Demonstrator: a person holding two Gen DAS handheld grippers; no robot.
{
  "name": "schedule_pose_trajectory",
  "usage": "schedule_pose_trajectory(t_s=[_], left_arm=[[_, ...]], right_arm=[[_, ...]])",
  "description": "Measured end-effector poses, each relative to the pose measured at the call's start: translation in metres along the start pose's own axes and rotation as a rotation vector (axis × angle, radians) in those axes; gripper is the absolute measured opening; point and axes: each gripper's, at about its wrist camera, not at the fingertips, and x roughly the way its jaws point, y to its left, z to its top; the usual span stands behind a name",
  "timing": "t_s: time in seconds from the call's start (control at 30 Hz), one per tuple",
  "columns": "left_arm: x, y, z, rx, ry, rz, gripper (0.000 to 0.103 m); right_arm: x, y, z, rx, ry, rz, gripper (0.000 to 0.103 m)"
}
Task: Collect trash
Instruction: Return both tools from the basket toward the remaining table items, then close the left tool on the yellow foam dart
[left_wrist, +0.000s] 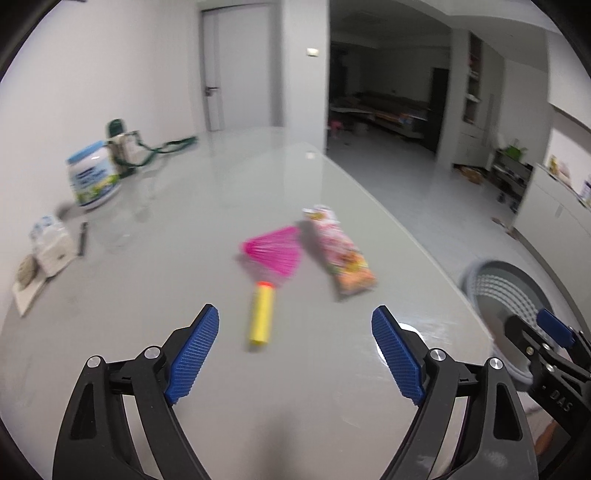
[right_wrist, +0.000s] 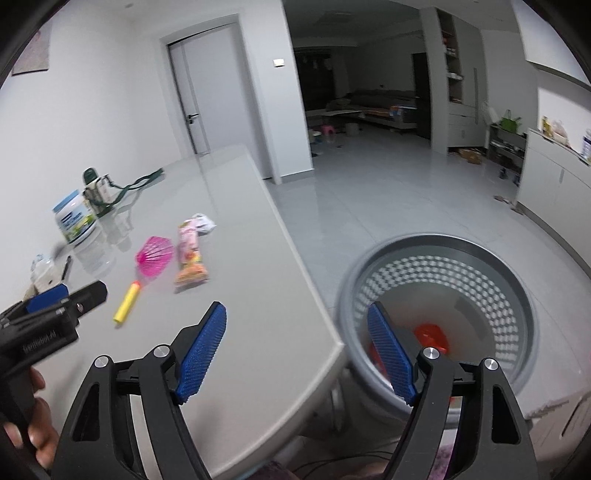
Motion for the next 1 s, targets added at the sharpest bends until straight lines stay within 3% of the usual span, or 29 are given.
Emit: schedule_pose_trajectory(t_s=[0.27,0.47,0.8,1.0], left_arm=[[0.008,0.046,0.009,-0.066,0.007,0.096,0.083],[0.019,0.052,0.024,-0.05,0.024,0.105,0.084],[0.002,0.062,0.076,-0.058,-0.085,0.132,0.087],[0.017,0.062,0.069,-0.06,-0.043,0.139,0.088]], right_arm=[[0.01,0.028,0.012,-0.066,-0.003,0.063,0.076],[0.013,0.039,0.037,-0.101,-0.033,0.093,0.076],[0.008,0.052,0.095,-0.142,-0.114,0.129,0.076],[0.034,0.06,0.101,-0.161,-0.052,0.151,0.078]])
